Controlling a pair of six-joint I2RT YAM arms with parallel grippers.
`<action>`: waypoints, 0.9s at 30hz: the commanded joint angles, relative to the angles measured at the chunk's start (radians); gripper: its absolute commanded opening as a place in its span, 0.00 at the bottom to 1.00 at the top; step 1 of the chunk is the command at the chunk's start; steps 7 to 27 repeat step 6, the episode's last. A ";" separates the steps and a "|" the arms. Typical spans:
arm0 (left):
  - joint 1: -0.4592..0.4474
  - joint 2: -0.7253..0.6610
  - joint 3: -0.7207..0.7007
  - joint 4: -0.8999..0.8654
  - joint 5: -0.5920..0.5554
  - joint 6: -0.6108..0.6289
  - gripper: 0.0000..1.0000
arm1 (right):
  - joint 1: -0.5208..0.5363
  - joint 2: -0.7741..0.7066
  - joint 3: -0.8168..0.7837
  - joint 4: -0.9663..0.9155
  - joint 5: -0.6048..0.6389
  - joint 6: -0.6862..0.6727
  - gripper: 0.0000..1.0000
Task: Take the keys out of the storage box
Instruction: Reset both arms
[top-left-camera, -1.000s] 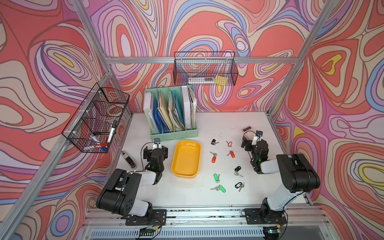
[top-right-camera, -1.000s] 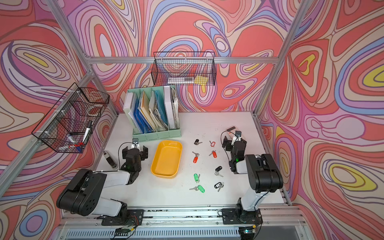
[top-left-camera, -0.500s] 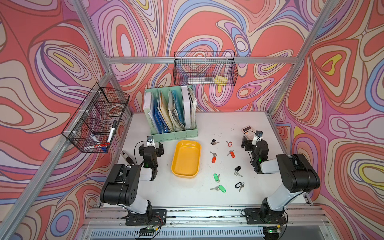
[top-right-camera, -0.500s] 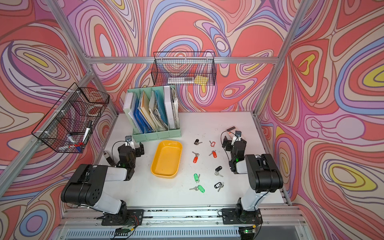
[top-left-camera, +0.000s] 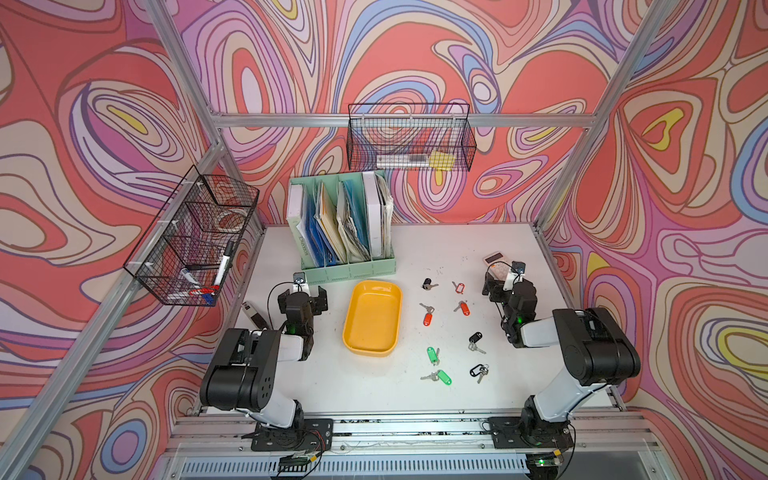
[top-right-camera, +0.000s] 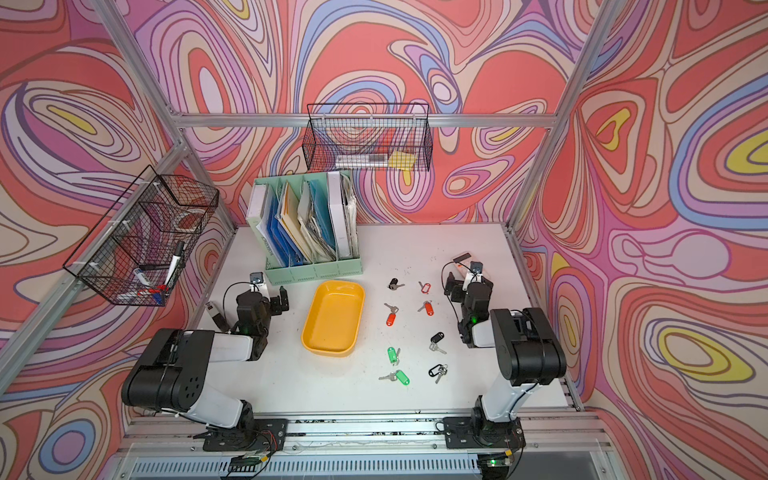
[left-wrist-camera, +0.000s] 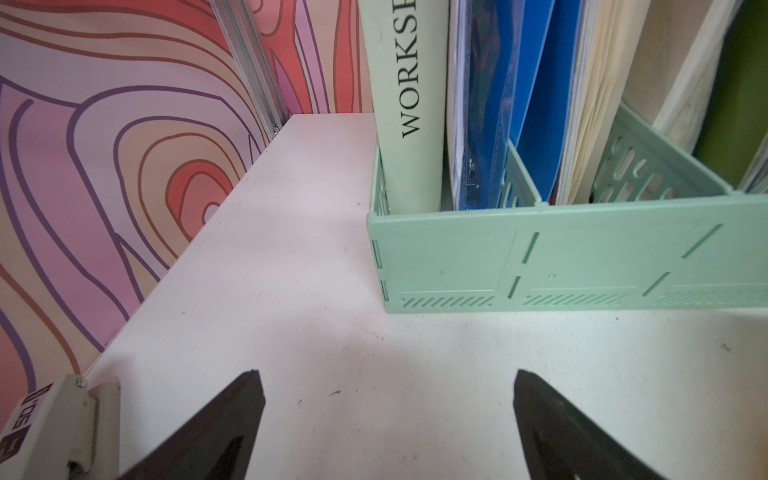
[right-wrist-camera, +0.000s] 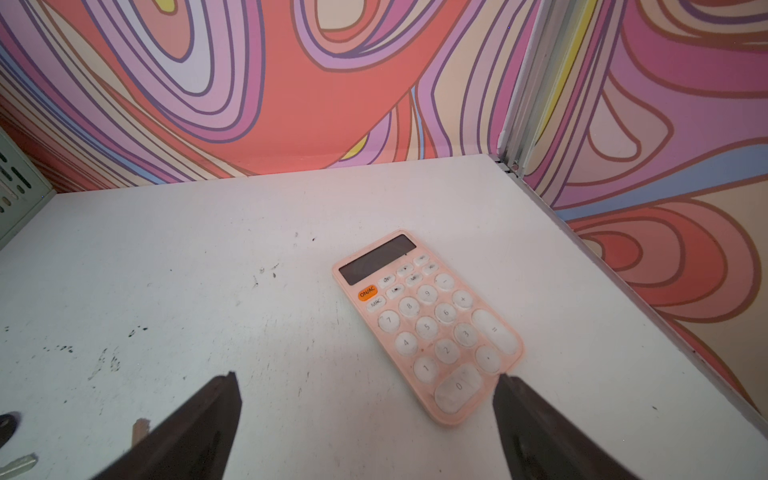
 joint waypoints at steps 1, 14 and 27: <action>0.001 -0.006 0.002 -0.010 0.011 -0.011 0.99 | -0.001 0.003 -0.002 -0.005 -0.001 0.005 0.98; 0.001 -0.006 0.002 -0.010 0.010 -0.012 0.99 | -0.001 0.004 -0.001 -0.005 0.000 0.004 0.98; 0.001 -0.006 0.002 -0.010 0.010 -0.012 0.99 | -0.001 0.004 -0.001 -0.005 0.000 0.004 0.98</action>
